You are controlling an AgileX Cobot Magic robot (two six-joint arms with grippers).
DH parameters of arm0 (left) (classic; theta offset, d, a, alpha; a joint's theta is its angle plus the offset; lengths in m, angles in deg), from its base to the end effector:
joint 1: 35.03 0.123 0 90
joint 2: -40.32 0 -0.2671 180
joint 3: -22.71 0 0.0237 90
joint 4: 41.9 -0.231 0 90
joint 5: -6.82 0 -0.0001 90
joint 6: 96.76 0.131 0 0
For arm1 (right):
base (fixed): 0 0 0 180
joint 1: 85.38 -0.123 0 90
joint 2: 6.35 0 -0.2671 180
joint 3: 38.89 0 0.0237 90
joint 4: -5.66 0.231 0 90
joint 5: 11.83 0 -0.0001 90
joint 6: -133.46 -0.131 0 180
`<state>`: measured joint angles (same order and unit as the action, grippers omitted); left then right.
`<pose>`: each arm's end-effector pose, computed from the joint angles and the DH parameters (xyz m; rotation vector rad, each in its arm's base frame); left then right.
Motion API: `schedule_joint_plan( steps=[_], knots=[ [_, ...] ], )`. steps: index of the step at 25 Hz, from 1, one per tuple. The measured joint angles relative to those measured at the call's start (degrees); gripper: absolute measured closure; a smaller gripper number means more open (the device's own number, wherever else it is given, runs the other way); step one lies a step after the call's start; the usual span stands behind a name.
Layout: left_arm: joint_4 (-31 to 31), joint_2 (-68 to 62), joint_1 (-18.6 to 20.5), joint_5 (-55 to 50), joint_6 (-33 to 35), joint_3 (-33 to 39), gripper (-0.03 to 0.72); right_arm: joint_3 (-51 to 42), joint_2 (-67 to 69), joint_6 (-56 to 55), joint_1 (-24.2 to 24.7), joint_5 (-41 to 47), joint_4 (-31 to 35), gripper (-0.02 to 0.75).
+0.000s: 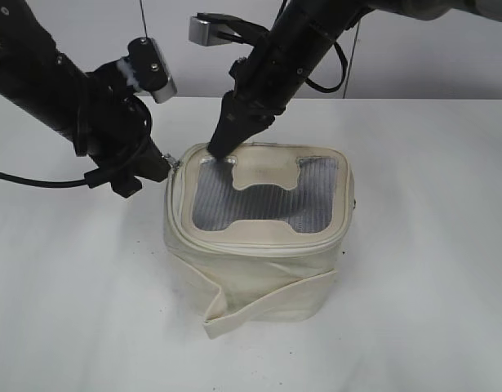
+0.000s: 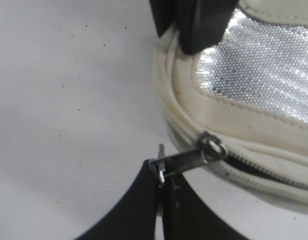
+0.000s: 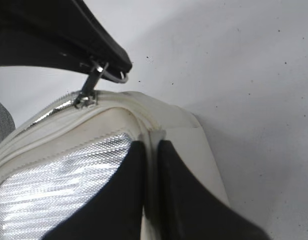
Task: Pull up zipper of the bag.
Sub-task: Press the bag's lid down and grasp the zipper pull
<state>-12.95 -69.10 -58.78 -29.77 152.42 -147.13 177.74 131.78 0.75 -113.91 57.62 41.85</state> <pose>0.3134 -0.1792 0.1701 1.5540 2.0964 -0.2591 0.3653 0.2811 0.1723 -1.5014 2.3350 0.8237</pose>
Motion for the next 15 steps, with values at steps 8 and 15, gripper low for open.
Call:
schedule_joint_plan(
  steps=[8, 15],
  knots=[
    [-4.02, 2.23, 0.0, -7.05, -6.29, -0.04, 0.691, 0.0, 0.0, -0.96, -0.07, 0.0, -0.94, 0.686],
    [-5.13, 2.62, -0.04, -14.11, -12.0, -0.12, 0.691, 0.0, -0.07, -1.69, -0.07, 0.0, -1.09, 0.686]
  ],
)
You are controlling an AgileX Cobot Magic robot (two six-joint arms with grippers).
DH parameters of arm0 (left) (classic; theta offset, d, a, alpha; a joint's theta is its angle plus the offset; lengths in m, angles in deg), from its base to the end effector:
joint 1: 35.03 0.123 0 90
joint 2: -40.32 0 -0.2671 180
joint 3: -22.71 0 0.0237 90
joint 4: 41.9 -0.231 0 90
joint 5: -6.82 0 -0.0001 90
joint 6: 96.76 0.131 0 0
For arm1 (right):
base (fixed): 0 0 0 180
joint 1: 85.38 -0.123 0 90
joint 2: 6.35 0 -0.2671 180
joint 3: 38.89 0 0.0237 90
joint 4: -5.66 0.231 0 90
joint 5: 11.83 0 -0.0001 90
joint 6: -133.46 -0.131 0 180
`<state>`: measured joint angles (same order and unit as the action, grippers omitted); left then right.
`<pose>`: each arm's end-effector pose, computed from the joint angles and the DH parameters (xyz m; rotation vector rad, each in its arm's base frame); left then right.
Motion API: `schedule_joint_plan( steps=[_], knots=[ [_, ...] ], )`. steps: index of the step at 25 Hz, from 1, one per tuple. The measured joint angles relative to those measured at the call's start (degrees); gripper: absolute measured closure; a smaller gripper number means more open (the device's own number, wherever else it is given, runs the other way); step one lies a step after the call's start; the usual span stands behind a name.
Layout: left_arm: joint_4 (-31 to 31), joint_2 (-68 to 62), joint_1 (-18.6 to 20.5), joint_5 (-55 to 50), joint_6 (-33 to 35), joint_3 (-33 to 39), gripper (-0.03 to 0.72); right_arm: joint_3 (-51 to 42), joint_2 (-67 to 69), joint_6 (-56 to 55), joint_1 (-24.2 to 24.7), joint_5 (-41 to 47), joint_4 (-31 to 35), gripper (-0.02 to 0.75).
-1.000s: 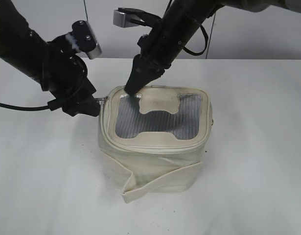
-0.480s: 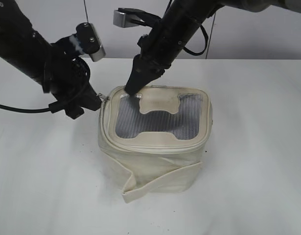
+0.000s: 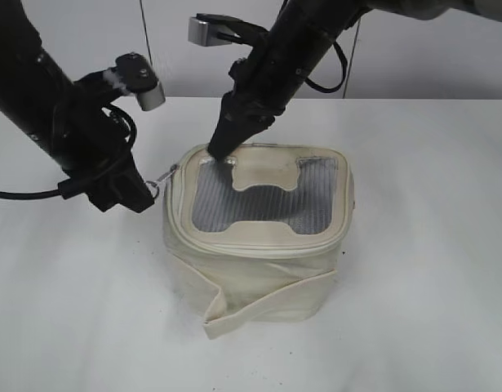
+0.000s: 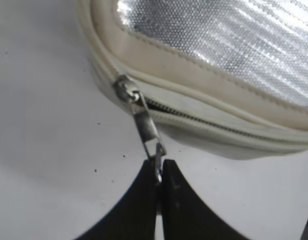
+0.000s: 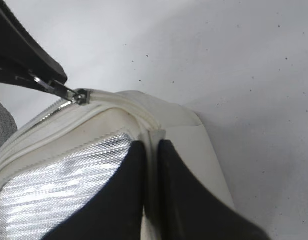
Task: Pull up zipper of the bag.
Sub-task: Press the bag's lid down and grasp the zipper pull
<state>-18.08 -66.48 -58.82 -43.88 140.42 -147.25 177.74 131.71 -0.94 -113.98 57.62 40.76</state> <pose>0.2819 -0.1690 0.1753 1.5671 2.3337 -0.3880 0.3656 0.2797 0.1715 -1.4836 2.3645 0.8060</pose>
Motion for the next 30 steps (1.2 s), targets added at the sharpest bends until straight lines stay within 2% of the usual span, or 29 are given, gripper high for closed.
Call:
schedule_joint_plan(
  steps=[20, 27, 30],
  knots=[
    [3.0, 1.66, -0.13, -12.4, -9.72, -0.16, 0.691, 0.0, -0.02, -2.25, 0.0, 0.24, -0.13, 0.689],
    [5.37, 4.95, -0.26, -14.19, -11.52, 2.85, 0.691, 0.0, -0.02, -2.41, 0.0, 0.24, -0.19, 0.69],
    [6.07, 6.24, -1.72, -13.34, -12.99, 5.29, 0.691, 0.0, -0.06, -2.51, 0.0, 0.24, -0.24, 0.69]
  ],
)
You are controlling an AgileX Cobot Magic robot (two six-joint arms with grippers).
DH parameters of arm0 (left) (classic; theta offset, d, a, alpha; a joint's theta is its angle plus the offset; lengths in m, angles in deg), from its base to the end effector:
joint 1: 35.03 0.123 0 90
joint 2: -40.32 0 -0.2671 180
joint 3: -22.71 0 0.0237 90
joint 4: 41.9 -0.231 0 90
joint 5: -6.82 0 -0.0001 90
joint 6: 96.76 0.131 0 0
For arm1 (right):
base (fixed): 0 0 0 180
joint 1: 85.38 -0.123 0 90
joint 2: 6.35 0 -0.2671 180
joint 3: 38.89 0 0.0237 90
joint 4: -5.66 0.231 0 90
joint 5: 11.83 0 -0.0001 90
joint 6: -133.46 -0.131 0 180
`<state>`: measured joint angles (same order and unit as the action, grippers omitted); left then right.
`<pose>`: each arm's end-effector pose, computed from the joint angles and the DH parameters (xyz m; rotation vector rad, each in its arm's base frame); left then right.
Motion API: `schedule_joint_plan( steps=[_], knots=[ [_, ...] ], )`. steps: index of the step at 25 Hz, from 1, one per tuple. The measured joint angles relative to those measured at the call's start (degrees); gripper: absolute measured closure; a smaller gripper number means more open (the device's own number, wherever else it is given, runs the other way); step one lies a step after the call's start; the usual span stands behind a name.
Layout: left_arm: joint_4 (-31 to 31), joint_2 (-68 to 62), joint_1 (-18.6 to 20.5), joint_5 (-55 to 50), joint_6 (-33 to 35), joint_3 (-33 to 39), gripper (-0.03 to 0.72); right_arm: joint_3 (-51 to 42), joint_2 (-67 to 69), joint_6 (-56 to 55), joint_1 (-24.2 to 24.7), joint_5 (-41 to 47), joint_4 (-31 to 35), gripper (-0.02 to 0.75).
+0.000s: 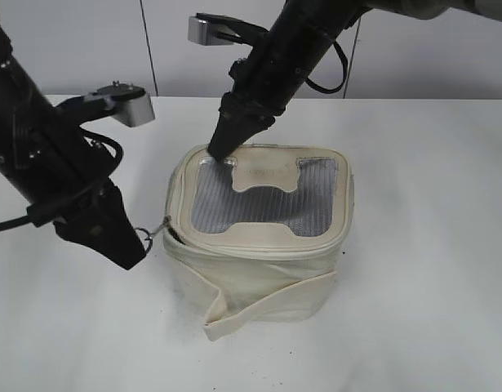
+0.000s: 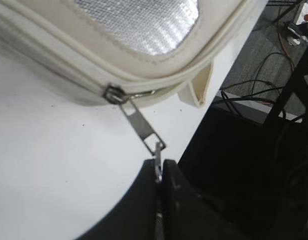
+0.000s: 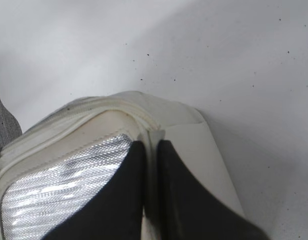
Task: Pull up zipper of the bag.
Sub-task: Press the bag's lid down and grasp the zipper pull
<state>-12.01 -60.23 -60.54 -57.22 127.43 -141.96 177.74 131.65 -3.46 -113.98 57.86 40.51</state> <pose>0.2220 -0.1710 0.1892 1.4097 2.6295 -0.7017 0.3652 0.2791 0.1716 -1.4421 2.4068 0.8124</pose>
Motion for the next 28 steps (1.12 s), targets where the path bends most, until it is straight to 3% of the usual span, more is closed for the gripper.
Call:
schedule_joint_plan(
  steps=[4, 12, 18, 28],
  knots=[
    [1.87, 1.82, -5.23, 4.37, -3.74, 2.26, 0.691, 0.0, -0.02, -0.14, 0.0, 0.0, -0.11, 0.69],
    [1.69, 2.17, -15.81, 10.77, -17.87, 3.3, 0.691, 0.0, -0.06, -0.2, 0.0, 0.11, -0.13, 0.69],
    [2.63, 1.65, -23.15, 21.29, -20.58, 3.31, 0.691, 0.0, -0.06, -0.2, 0.0, 0.36, 0.05, 0.692],
    [8.19, 0.02, -25.22, 28.31, -20.58, 3.36, 0.691, 0.0, -0.06, -0.2, 0.0, 0.57, 0.27, 0.692]
  ],
)
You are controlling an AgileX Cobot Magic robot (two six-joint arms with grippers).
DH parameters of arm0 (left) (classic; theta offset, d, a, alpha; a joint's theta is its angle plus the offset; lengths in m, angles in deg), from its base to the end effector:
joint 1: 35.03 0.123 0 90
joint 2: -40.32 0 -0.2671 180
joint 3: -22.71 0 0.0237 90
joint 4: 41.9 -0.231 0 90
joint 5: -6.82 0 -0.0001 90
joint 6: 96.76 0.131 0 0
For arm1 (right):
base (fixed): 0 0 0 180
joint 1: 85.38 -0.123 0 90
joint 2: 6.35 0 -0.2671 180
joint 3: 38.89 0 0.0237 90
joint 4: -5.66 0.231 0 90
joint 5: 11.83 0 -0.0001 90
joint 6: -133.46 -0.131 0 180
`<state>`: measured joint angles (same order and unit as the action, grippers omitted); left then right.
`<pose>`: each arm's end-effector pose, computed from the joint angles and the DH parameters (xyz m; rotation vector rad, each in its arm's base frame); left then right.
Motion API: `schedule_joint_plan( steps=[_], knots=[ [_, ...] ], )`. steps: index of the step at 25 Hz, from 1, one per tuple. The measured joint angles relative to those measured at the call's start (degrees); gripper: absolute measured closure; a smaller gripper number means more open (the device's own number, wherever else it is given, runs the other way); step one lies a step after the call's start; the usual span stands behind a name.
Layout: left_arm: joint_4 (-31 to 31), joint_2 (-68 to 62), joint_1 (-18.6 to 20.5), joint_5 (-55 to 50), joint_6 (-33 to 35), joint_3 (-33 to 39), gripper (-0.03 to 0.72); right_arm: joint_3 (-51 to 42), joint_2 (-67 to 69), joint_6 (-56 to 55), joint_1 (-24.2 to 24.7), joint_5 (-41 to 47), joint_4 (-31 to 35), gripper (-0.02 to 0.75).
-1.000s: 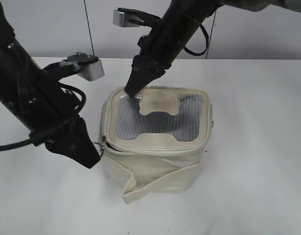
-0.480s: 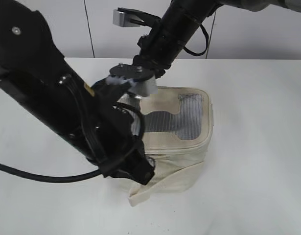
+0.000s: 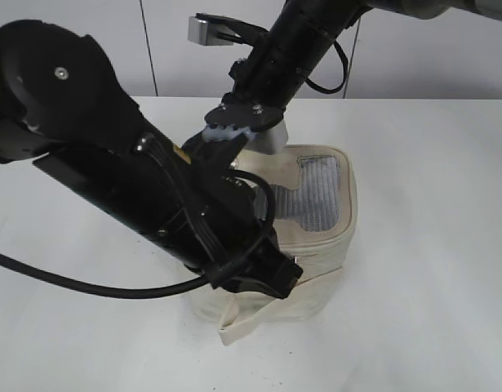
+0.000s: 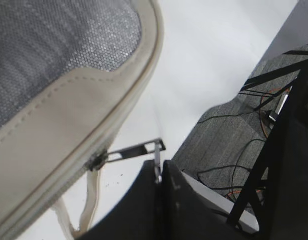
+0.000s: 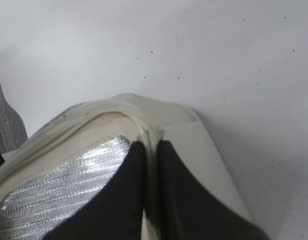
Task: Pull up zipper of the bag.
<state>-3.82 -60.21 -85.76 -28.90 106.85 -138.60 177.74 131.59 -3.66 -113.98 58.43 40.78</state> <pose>0.1694 -0.2818 0.1890 1.1092 2.5004 -0.8214 0.3637 0.2791 0.1723 -1.4432 2.4129 0.8242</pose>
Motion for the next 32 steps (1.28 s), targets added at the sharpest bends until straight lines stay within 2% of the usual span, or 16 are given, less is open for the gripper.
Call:
schedule_joint_plan(
  steps=[11, 14, 17, 19, 21, 23, 25, 28, 32],
  knots=[
    [0.18, -0.16, -0.1, 0.74, 0.0, -0.05, 0.687, 0.0, 0.0, -0.51, 0.0, 0.0, 0.06, 0.692],
    [0.38, -0.09, -0.28, 0.02, 0.0, -0.09, 0.624, 0.0, 0.0, -2.34, 0.0, 0.0, 0.0, 0.688],
    [0.79, 0.91, -0.34, -0.22, 0.05, -0.17, 0.473, 0.0, 0.0, -4.28, 0.0, -0.11, 0.0, 0.619],
    [0.61, 2.19, -0.34, -0.22, 0.05, -0.22, 0.367, 0.0, 0.0, -5.34, 0.0, -0.35, -0.26, 0.516],
    [-0.59, 3.16, -0.34, -0.22, 0.05, -0.27, 0.302, 0.0, 0.0, -6.35, 0.05, -0.39, -0.78, 0.419],
    [-2.18, 4.09, -0.34, -0.16, 0.05, -0.33, 0.279, 0.0, 0.0, -7.12, 0.05, -0.39, -1.2, 0.339],
    [-4.23, 5.13, -0.34, 0.18, 0.05, -0.33, 0.27, 0.0, -0.07, -7.47, 0.05, -0.39, -1.48, 0.301],
    [-6.27, 6.89, -0.13, 1.71, 0.05, -0.39, 0.265, 0.0, -0.91, -8.3, 0.24, -0.39, -2.12, 0.282],
    [-6.55, 7.47, 3.83, 1.26, -0.45, -2.75, 0.265, 0.0, -3.27, -10.56, 1.4, -0.39, -5.78, 0.277]
  ],
)
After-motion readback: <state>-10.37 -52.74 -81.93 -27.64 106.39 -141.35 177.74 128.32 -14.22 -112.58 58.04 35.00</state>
